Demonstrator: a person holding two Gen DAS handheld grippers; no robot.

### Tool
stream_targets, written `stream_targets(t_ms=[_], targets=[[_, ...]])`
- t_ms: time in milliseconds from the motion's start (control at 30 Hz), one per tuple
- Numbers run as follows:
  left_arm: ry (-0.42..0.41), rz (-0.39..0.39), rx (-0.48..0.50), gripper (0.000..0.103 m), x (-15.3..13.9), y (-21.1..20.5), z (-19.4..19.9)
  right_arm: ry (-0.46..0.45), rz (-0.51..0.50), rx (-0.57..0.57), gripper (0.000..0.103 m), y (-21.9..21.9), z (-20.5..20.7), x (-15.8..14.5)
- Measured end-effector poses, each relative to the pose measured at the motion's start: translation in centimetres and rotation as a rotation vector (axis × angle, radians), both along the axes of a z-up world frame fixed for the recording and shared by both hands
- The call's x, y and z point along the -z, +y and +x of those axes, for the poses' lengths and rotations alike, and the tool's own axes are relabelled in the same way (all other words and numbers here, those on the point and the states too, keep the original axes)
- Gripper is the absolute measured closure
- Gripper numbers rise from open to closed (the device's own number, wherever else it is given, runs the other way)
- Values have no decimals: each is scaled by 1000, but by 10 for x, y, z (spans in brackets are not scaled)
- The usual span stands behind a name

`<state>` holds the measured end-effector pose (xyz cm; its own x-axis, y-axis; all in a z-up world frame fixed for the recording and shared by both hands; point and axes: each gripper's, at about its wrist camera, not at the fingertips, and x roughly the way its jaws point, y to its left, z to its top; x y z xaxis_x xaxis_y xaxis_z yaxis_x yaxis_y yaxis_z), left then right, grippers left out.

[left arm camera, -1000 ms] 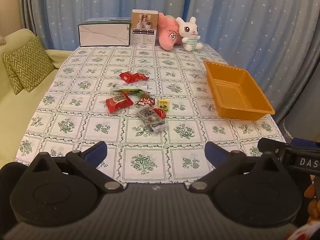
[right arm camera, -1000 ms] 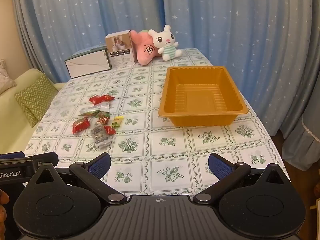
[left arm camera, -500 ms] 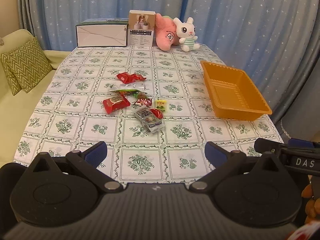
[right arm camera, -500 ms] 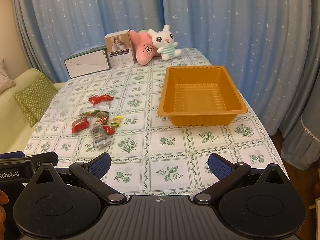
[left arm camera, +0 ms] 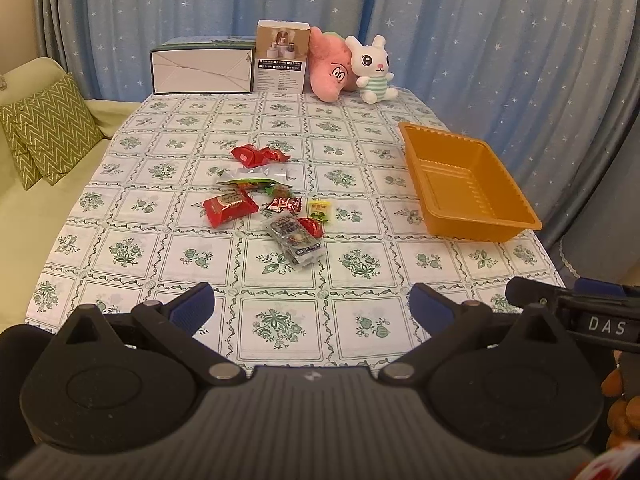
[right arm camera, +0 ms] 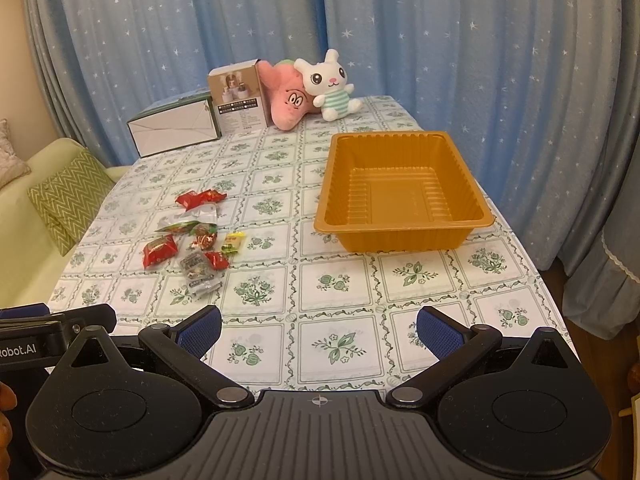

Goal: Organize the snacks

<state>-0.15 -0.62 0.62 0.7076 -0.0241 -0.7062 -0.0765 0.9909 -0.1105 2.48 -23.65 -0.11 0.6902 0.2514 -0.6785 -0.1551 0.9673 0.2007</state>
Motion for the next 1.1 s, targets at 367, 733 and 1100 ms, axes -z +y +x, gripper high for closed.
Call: stream_targets(t_ms=[367, 733, 1100], targets=[[-1, 0, 0, 0, -1, 0, 0, 2, 0, 0, 0, -1, 0, 1], [-3, 1, 2, 0, 0, -1, 0, 1, -1, 2, 0, -1, 0, 1], [-3, 1, 3, 0, -1, -1, 0, 2, -1, 4, 0, -3, -1, 1]])
